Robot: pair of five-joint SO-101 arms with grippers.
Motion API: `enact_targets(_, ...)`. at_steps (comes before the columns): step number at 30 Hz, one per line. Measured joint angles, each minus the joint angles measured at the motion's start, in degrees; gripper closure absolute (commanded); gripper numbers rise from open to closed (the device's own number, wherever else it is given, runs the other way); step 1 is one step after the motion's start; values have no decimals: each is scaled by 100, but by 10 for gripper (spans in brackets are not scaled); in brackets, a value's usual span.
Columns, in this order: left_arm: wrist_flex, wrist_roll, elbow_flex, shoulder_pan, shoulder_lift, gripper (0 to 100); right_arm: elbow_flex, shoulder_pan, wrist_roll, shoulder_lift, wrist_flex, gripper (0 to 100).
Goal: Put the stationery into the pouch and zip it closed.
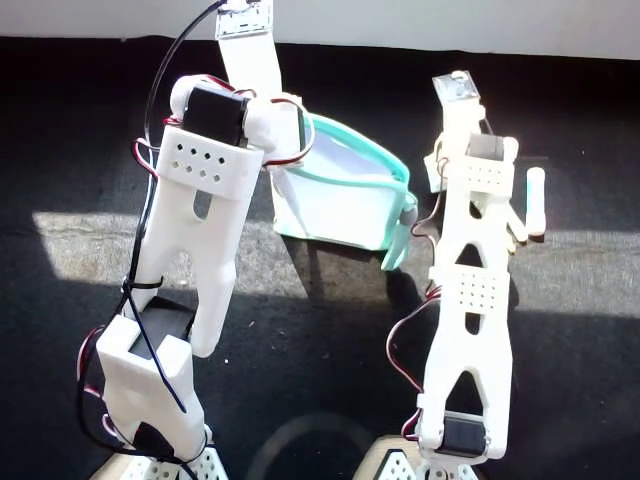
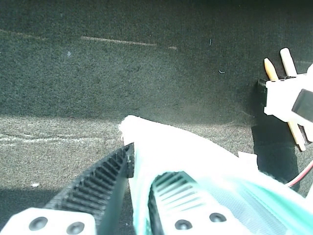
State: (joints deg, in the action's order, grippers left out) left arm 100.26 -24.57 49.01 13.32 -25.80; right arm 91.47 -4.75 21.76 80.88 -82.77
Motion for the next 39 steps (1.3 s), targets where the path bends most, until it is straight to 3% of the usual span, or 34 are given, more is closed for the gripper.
enact_targets(7, 0, 0, 0, 0, 0, 992, 9, -26, 0, -79, -167, 994)
enact_targets(15, 0, 0, 0, 0, 0, 991, 281, 0, 0, -457, -1653, 994)
enact_targets(20, 0, 0, 0, 0, 0, 990, 281, -211, -633, -774, -1785, 994)
enact_targets(28, 0, 0, 0, 0, 0, 990, 264, -343, -985, -2048, -1793, 994)
enact_targets(32, 0, 0, 0, 0, 0, 990, -870, -343, -1020, -3420, -1793, 994)
enact_targets(39, 0, 0, 0, 0, 0, 990, -4976, -325, -1020, -6163, -1600, 994)
